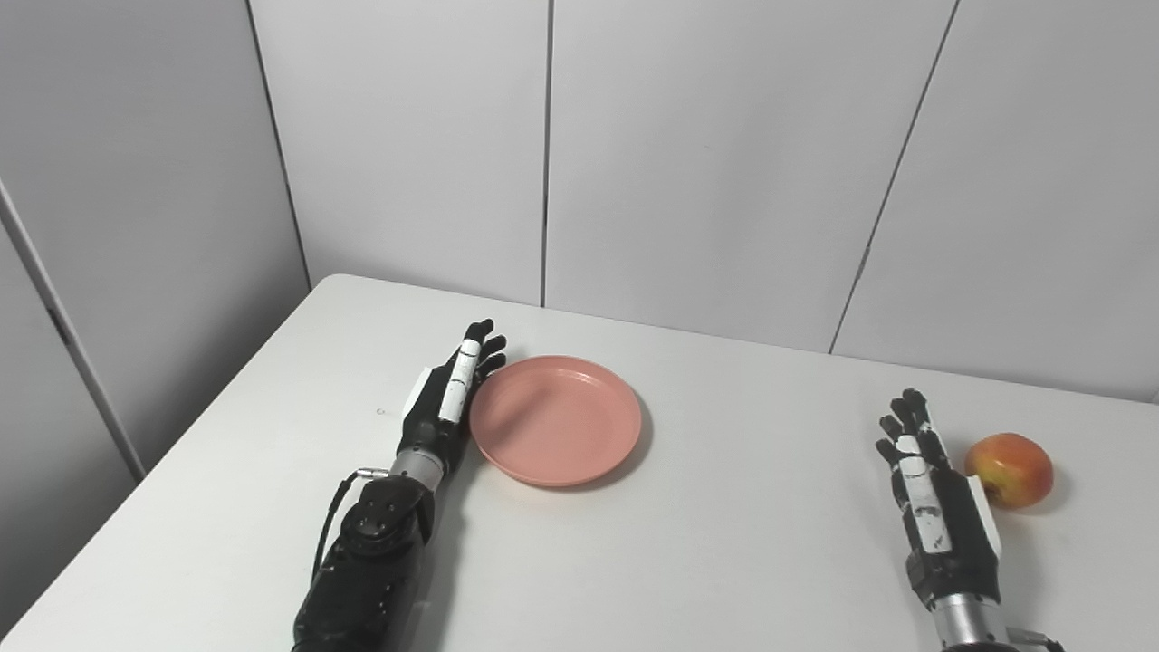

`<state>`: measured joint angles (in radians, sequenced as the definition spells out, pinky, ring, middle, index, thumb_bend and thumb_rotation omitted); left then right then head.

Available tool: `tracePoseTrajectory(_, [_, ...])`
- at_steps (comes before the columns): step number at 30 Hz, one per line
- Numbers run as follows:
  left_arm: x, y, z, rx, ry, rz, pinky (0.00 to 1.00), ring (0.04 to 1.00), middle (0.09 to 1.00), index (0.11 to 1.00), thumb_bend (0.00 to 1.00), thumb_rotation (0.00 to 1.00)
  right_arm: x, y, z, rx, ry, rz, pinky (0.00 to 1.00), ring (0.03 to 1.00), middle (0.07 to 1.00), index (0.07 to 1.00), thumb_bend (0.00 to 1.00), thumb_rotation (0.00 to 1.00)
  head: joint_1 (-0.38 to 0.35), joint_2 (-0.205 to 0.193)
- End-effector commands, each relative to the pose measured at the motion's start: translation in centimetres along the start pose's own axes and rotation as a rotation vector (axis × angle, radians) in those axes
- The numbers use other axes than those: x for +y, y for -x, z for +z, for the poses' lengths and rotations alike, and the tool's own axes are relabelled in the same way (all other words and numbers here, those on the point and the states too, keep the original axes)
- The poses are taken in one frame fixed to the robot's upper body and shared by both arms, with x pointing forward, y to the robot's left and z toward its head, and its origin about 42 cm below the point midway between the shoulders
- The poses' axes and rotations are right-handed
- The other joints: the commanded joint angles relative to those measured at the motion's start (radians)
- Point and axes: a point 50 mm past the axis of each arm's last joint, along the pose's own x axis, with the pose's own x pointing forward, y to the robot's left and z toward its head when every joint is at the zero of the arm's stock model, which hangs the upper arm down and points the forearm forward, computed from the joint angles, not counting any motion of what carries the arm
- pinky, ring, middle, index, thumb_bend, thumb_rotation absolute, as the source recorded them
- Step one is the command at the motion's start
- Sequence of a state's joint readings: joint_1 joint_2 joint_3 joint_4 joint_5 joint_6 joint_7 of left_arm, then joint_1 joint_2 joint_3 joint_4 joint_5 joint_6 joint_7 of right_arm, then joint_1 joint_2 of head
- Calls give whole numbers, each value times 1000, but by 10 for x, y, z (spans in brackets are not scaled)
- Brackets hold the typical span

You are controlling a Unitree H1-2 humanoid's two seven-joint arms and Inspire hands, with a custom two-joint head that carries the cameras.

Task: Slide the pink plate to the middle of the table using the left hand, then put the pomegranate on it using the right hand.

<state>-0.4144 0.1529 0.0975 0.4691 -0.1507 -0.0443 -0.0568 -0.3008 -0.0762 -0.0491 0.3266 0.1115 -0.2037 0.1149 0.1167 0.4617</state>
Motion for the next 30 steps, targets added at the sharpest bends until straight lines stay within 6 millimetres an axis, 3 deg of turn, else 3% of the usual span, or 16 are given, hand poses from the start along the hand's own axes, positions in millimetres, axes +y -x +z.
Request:
tracePoseTrajectory(1, [-9,-9,18,-39,-10,-39,892,918,916,923,689,1000,6,6,-6,36,-12,-8,978,978,984,986,611,847,0,0])
tracePoseTrajectory(15, [-25,2,18,-9,-13,-108,935,954,956,964,638,1000,22,6,-1,44,-2,-32,941,949,954,948,634,844,-111,42])
tracePoseTrajectory(19, [-31,5,19,-6,-8,-128,949,964,968,975,660,1000,26,6,3,53,13,-40,935,948,958,946,640,850,-123,65])
tracePoseTrajectory(30, [-53,13,19,8,-7,-199,975,990,993,999,686,1000,31,4,5,56,20,-38,934,952,966,945,636,884,-136,68])
